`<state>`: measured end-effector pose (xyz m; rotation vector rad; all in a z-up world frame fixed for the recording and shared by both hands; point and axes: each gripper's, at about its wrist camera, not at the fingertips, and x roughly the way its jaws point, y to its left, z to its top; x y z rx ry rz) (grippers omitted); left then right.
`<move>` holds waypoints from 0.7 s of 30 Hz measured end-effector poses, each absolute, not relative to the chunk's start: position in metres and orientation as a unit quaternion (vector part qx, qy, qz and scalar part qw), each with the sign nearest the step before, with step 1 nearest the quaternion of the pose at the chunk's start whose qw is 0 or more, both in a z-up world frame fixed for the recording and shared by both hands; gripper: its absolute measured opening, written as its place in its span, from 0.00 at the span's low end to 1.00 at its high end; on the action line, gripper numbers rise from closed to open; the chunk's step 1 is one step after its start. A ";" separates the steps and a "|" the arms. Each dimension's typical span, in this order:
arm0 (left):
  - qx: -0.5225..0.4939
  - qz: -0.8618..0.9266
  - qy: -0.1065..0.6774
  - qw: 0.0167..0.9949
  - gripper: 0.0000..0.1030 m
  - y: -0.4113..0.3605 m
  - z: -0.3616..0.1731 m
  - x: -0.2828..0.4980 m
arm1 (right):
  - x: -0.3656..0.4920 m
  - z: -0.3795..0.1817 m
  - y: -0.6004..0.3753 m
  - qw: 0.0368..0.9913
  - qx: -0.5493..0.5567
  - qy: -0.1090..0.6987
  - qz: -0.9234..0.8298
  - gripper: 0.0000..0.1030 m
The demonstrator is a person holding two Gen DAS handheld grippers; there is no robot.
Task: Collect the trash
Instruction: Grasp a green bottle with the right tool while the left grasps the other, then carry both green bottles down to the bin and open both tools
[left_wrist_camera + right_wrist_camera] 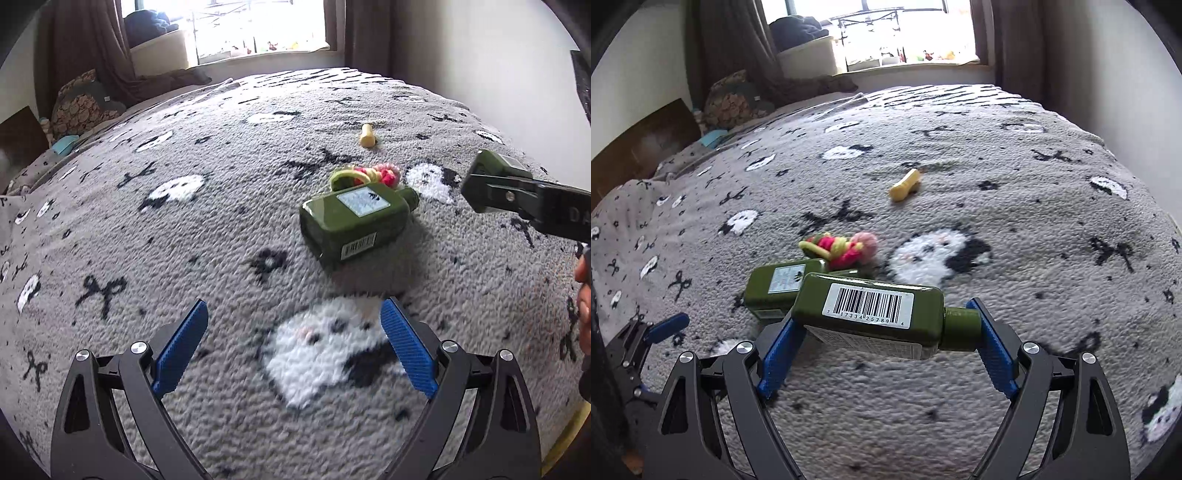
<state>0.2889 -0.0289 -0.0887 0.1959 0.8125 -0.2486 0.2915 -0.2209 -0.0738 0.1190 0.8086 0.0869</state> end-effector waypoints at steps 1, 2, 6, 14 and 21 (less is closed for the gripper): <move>0.098 -0.124 0.392 0.906 0.87 -0.035 -0.089 0.295 | 0.292 -0.073 -0.226 0.917 0.057 0.393 0.041 0.83; 0.100 -0.126 0.391 0.906 0.87 -0.042 -0.088 0.301 | 0.292 -0.073 -0.231 0.917 0.056 0.393 0.040 0.83; 0.109 -0.132 0.396 0.902 0.87 -0.065 -0.090 0.328 | 0.294 -0.073 -0.247 0.917 0.061 0.392 0.042 0.83; 0.171 -0.161 0.418 0.877 0.93 -0.096 -0.115 0.366 | 0.294 -0.075 -0.258 0.914 0.061 0.397 0.056 0.83; 0.157 -0.181 0.421 0.875 0.80 -0.096 -0.112 0.361 | 0.295 -0.081 -0.268 0.912 0.060 0.403 0.049 0.83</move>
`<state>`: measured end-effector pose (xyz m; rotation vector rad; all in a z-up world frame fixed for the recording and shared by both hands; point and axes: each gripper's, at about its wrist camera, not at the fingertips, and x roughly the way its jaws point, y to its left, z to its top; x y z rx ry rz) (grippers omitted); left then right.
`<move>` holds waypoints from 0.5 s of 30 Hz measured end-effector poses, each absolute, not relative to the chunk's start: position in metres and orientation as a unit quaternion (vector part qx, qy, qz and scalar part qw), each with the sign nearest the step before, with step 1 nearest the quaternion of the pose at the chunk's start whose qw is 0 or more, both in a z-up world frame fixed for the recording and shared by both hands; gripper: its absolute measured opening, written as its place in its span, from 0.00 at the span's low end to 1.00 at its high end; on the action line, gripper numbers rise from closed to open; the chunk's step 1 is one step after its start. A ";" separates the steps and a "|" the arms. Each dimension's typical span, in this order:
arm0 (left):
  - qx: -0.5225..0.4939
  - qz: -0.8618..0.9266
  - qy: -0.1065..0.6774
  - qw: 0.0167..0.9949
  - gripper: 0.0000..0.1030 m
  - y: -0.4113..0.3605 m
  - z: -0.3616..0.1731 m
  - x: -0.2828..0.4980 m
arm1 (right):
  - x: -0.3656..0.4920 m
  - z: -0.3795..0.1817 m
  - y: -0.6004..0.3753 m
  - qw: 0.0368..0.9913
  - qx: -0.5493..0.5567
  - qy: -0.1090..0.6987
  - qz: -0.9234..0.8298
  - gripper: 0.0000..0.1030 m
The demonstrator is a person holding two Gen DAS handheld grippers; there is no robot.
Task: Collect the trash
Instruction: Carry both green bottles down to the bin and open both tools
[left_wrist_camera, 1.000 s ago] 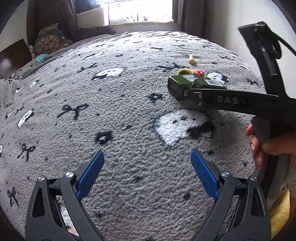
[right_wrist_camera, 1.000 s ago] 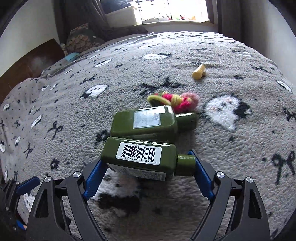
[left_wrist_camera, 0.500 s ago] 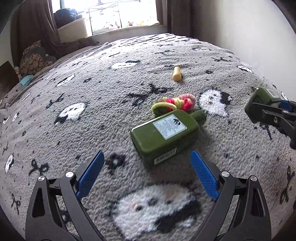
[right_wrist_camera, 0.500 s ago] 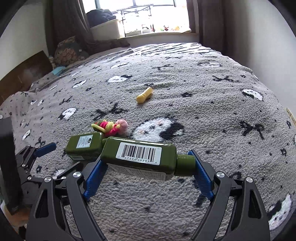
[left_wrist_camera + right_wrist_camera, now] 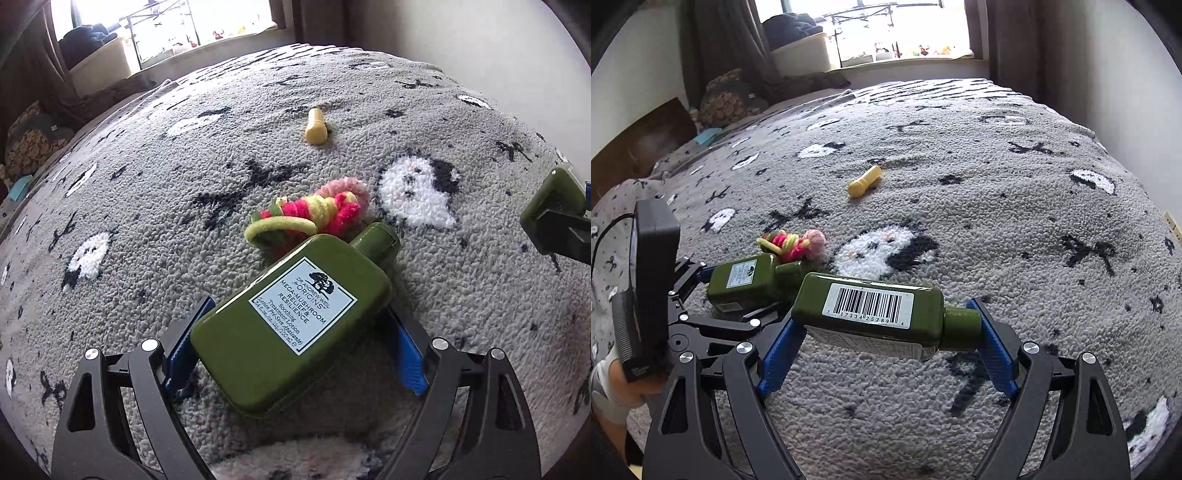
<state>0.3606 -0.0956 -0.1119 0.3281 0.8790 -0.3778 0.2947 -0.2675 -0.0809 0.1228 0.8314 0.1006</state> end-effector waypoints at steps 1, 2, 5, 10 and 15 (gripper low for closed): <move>0.156 -0.178 0.420 0.876 0.80 -0.095 -0.111 0.358 | 0.293 -0.081 -0.267 0.912 0.057 0.403 0.049 0.83; 0.153 -0.173 0.422 0.877 0.80 -0.094 -0.111 0.354 | 0.291 -0.081 -0.267 0.913 0.052 0.402 0.048 0.83; 0.145 -0.167 0.424 0.878 0.80 -0.089 -0.109 0.339 | 0.279 -0.076 -0.263 0.917 0.037 0.394 0.045 0.83; 0.147 -0.159 0.421 0.881 0.80 -0.079 -0.098 0.299 | 0.249 -0.064 -0.260 0.924 0.028 0.378 0.044 0.83; 0.129 -0.155 0.405 0.892 0.80 -0.063 -0.073 0.239 | 0.203 -0.049 -0.254 0.932 0.008 0.359 0.055 0.83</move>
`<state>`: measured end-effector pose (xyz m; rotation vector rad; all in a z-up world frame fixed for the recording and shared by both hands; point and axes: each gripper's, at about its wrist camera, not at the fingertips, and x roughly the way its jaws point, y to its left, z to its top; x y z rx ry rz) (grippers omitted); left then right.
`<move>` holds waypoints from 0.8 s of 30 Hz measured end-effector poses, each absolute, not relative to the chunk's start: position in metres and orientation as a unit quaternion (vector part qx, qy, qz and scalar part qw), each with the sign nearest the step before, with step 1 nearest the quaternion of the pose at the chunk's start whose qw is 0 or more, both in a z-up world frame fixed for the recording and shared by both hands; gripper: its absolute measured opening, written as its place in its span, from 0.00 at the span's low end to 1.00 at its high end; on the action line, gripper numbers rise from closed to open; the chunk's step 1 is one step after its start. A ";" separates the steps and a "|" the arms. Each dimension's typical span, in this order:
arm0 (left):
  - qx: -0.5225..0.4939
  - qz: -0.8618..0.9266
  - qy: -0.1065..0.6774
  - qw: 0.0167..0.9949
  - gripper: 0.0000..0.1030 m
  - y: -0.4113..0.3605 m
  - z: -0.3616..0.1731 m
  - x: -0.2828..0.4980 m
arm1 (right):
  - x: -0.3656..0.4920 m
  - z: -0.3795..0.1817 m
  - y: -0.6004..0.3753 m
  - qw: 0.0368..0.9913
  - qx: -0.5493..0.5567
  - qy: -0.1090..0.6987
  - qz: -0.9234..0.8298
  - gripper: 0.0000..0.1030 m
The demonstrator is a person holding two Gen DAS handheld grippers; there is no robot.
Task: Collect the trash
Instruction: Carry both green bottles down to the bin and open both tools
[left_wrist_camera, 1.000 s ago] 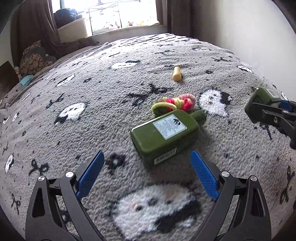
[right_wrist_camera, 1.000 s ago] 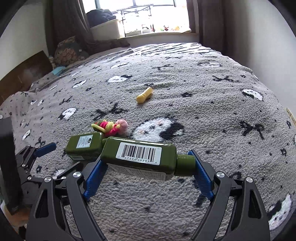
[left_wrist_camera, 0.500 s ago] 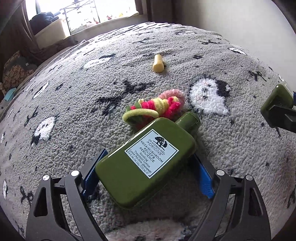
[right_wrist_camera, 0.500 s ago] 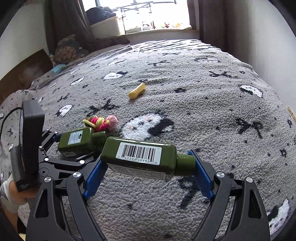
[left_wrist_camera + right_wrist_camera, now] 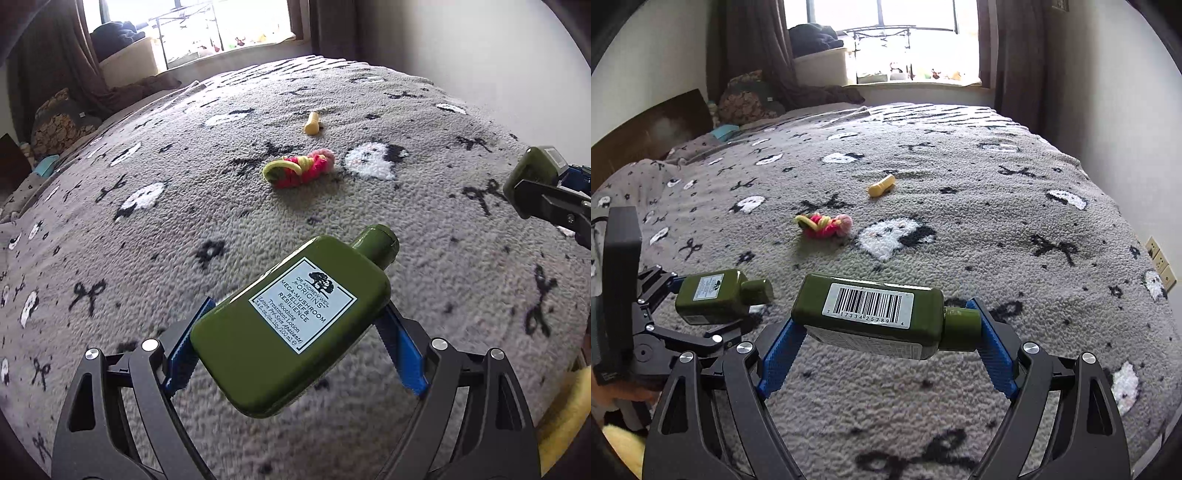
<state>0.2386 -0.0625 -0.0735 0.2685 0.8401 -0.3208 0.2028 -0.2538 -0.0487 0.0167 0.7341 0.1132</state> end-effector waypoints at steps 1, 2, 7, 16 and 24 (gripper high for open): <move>0.126 -0.157 0.400 0.894 0.80 -0.060 -0.068 0.225 | 0.190 -0.044 -0.253 0.934 -0.001 0.352 0.057 0.83; 0.122 -0.159 0.395 0.897 0.80 -0.057 -0.062 0.211 | 0.178 -0.039 -0.252 0.936 -0.010 0.346 0.058 0.83; 0.105 -0.155 0.368 0.911 0.80 -0.047 -0.034 0.142 | 0.112 -0.011 -0.247 0.947 -0.074 0.309 0.047 0.83; 0.094 -0.132 0.331 0.930 0.80 -0.033 -0.014 0.047 | 0.010 0.010 -0.236 0.959 -0.107 0.254 0.057 0.83; 0.067 -0.134 0.334 0.931 0.80 -0.018 -0.053 -0.012 | -0.028 -0.031 -0.212 0.954 -0.084 0.271 0.100 0.83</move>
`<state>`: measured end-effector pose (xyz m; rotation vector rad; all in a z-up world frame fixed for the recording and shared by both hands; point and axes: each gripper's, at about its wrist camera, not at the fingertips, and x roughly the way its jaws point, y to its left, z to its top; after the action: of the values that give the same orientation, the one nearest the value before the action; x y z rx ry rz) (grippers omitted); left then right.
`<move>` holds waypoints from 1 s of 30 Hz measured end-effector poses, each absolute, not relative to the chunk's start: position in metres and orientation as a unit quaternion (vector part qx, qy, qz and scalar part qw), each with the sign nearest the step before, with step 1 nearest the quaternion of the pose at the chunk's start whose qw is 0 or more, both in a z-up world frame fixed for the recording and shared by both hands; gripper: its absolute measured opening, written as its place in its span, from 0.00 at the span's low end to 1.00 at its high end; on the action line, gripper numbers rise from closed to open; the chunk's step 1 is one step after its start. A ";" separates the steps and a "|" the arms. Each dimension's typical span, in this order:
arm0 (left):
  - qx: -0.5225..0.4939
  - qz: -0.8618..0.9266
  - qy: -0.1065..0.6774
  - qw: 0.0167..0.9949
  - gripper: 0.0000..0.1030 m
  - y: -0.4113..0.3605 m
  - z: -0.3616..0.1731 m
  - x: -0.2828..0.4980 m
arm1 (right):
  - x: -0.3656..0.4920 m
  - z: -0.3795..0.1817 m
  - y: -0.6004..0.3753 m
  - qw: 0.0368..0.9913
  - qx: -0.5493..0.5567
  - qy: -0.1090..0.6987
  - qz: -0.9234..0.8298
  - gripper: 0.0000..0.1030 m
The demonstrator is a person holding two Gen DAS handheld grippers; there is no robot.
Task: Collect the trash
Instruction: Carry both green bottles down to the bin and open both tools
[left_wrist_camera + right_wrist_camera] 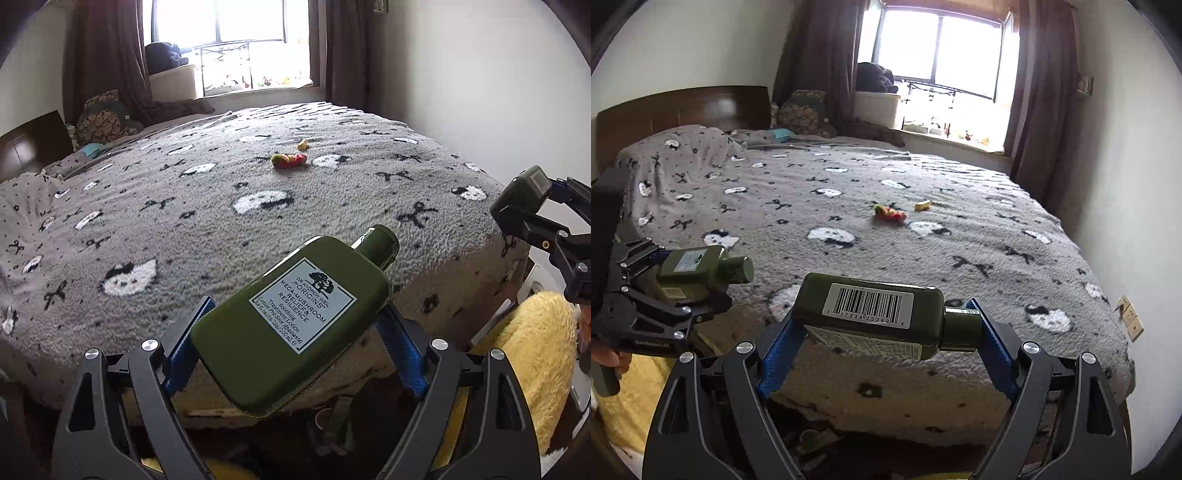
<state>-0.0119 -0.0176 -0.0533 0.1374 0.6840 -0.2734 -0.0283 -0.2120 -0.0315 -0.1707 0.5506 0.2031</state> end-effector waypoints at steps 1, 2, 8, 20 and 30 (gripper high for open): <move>0.062 -0.134 0.340 0.929 0.80 -0.017 -0.061 -0.017 | -0.031 -0.042 -0.209 0.950 -0.076 0.283 0.107 0.83; 0.054 -0.135 0.349 0.926 0.80 -0.016 -0.070 -0.021 | -0.031 -0.052 -0.207 0.947 -0.070 0.293 0.113 0.83; 0.039 -0.151 0.404 0.901 0.80 -0.017 -0.121 -0.034 | -0.035 -0.111 -0.200 0.920 -0.028 0.369 0.129 0.83; 0.033 -0.161 0.512 0.843 0.80 -0.020 -0.212 -0.046 | -0.035 -0.197 -0.187 0.872 -0.013 0.471 0.131 0.83; 0.025 -0.152 0.559 0.815 0.80 -0.012 -0.259 -0.032 | -0.022 -0.239 -0.173 0.839 0.002 0.524 0.143 0.83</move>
<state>-0.0325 -0.0119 -0.2595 0.0542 1.1917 -0.3248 -0.0222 -0.1730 -0.2393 0.0044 1.1087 0.3021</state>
